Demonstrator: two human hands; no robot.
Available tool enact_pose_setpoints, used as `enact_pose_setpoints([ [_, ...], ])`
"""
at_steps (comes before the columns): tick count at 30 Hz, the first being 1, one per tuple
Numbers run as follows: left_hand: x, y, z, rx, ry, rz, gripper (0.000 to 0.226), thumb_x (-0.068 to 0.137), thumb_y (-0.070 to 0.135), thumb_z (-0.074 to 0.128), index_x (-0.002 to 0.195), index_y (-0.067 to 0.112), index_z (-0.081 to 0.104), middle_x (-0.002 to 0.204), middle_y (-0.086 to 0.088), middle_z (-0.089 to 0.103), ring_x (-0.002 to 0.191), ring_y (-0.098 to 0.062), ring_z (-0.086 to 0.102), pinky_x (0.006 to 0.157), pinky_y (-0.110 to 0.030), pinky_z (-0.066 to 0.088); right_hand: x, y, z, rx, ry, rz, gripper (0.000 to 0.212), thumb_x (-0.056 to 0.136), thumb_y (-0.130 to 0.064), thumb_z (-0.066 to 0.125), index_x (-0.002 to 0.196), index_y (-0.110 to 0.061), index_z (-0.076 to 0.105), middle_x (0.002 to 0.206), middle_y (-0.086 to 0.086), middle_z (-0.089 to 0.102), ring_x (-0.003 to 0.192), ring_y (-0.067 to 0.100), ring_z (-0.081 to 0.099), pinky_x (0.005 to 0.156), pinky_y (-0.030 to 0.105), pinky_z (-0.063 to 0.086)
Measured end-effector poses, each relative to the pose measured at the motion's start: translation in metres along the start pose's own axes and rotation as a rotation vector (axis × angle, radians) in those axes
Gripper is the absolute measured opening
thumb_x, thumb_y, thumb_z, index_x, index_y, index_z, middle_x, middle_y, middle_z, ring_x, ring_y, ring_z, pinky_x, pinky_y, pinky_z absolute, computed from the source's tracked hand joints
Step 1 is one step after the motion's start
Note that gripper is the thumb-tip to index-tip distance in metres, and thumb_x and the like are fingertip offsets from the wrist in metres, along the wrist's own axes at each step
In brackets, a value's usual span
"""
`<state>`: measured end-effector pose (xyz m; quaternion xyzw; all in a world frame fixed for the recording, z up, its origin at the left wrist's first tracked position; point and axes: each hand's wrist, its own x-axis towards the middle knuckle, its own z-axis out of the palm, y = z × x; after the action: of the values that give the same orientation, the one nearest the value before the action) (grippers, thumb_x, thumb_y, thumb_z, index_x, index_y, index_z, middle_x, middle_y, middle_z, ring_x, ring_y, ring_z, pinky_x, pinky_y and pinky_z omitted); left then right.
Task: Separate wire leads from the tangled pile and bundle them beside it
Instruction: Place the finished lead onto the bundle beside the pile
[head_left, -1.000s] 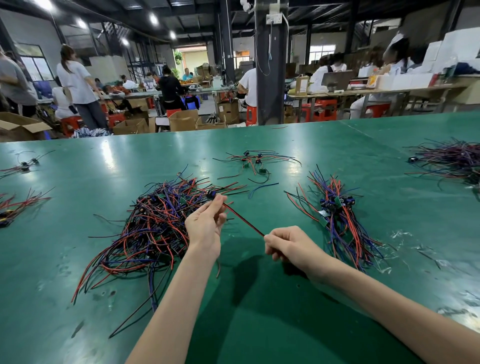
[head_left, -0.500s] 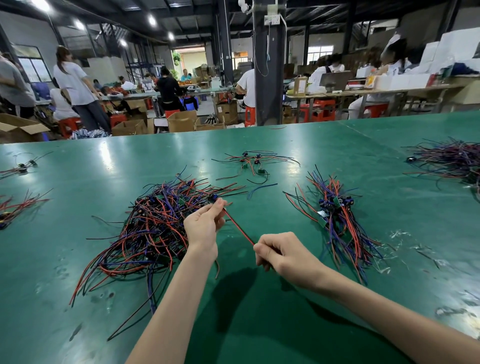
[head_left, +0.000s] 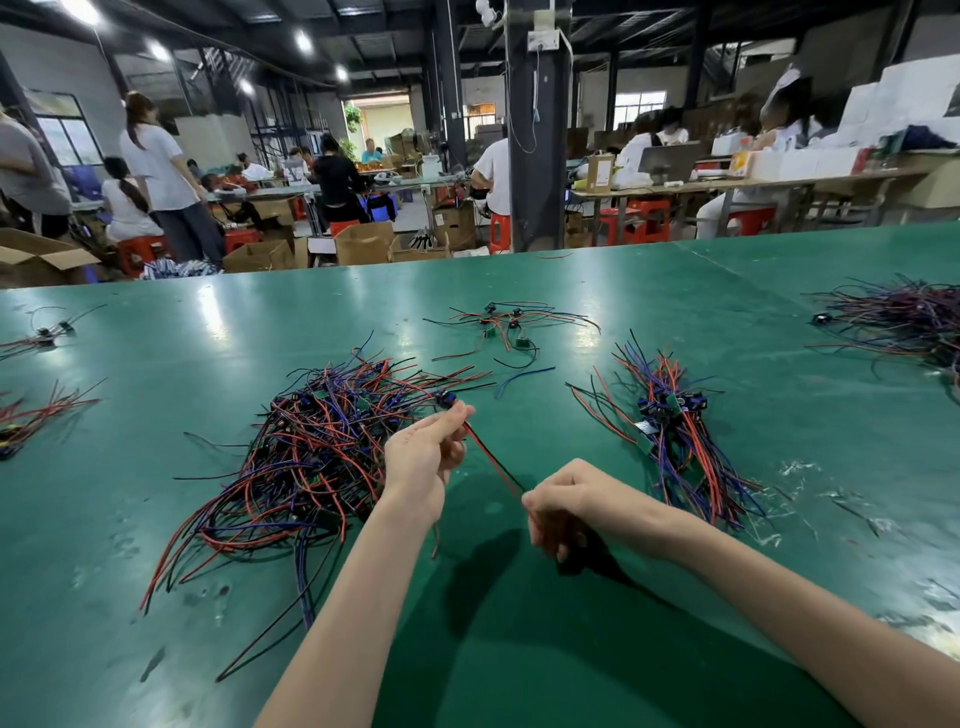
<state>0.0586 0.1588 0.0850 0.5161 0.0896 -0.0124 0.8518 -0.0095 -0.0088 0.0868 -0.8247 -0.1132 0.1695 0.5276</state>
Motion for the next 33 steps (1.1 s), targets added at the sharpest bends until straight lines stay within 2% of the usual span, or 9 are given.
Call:
enact_pose_setpoints([
  [4,-0.008,-0.007,0.011,0.029,-0.134,-0.102,0.010,0.083,0.006,0.067,0.082,-0.004,0.068,0.052,0.002,0.059,0.043,-0.002,0.048,0.043,-0.009,0.041,0.003,0.000,-0.013,0.062,0.047,-0.044,0.055,0.093,-0.048,0.048,0.071,-0.004,0.072,0.066,0.008,0.071,0.048,0.016,0.055,0.045,0.020,0.033],
  [7,-0.014,-0.015,0.017,0.090,-0.197,-0.139,0.011,0.081,0.009,0.070,0.079,-0.003,0.071,0.055,0.000,0.060,0.044,-0.004,0.045,0.045,-0.010,0.043,0.007,0.003,-0.016,0.137,0.127,-0.081,0.049,0.077,-0.055,0.058,0.075,-0.008,0.073,0.070,0.009,0.072,0.046,0.010,0.047,0.044,0.018,0.030],
  [11,-0.019,-0.026,0.021,0.188,-0.228,-0.131,0.013,0.081,0.013,0.069,0.079,0.000,0.072,0.059,-0.005,0.059,0.048,-0.010,0.045,0.047,-0.013,0.046,0.009,0.005,-0.014,0.215,0.161,-0.113,0.021,0.082,-0.030,0.068,0.071,-0.013,0.072,0.061,0.006,0.066,0.039,0.008,0.038,0.039,0.015,0.027],
  [14,-0.020,-0.027,0.022,0.181,-0.266,-0.140,0.015,0.082,0.018,0.069,0.082,0.003,0.072,0.066,-0.004,0.064,0.052,-0.008,0.052,0.049,-0.013,0.045,0.011,0.008,-0.018,0.195,0.208,-0.109,0.018,0.089,-0.017,0.064,0.074,-0.008,0.069,0.057,0.002,0.062,0.035,0.005,0.038,0.035,0.015,0.027],
  [18,-0.022,-0.027,0.023,0.328,-0.342,-0.162,0.025,0.084,0.034,0.065,0.093,0.012,0.073,0.095,0.006,0.074,0.068,-0.001,0.064,0.057,-0.015,0.046,0.013,0.002,-0.049,0.234,0.440,-0.143,0.019,0.091,-0.012,0.060,0.075,-0.006,0.068,0.055,0.000,0.060,0.035,0.003,0.040,0.034,0.015,0.028],
  [22,-0.022,-0.027,0.025,0.332,-0.396,-0.196,0.029,0.087,0.035,0.062,0.095,0.010,0.073,0.100,0.005,0.074,0.068,-0.002,0.063,0.058,-0.016,0.047,0.011,0.002,-0.095,0.359,0.735,-0.183,0.020,0.093,-0.008,0.057,0.077,-0.001,0.066,0.059,0.006,0.058,0.035,0.003,0.039,0.032,0.015,0.028],
  [25,-0.021,-0.027,0.023,0.323,-0.400,-0.202,0.024,0.089,0.033,0.061,0.090,0.012,0.074,0.097,0.005,0.074,0.066,-0.002,0.062,0.057,-0.015,0.045,0.006,0.011,-0.116,0.365,0.789,0.012,0.022,0.093,-0.005,0.056,0.075,0.006,0.063,0.059,0.010,0.053,0.032,0.001,0.036,0.029,0.014,0.026],
  [28,-0.020,-0.024,0.023,0.307,-0.389,-0.203,0.022,0.091,0.028,0.058,0.090,0.012,0.073,0.096,0.004,0.074,0.064,-0.001,0.062,0.056,-0.014,0.045,-0.001,0.021,-0.124,0.214,0.676,0.265,0.024,0.093,-0.004,0.056,0.076,0.010,0.064,0.052,0.007,0.052,0.028,0.002,0.033,0.028,0.013,0.026],
  [33,-0.022,-0.021,0.021,0.321,-0.368,-0.202,0.020,0.092,0.023,0.056,0.090,0.013,0.073,0.096,0.004,0.074,0.066,-0.002,0.062,0.057,-0.015,0.045,-0.004,0.023,-0.122,-0.074,0.589,0.416,0.029,0.090,-0.002,0.057,0.062,0.005,0.064,0.044,0.007,0.054,0.028,0.007,0.035,0.029,0.014,0.027],
])
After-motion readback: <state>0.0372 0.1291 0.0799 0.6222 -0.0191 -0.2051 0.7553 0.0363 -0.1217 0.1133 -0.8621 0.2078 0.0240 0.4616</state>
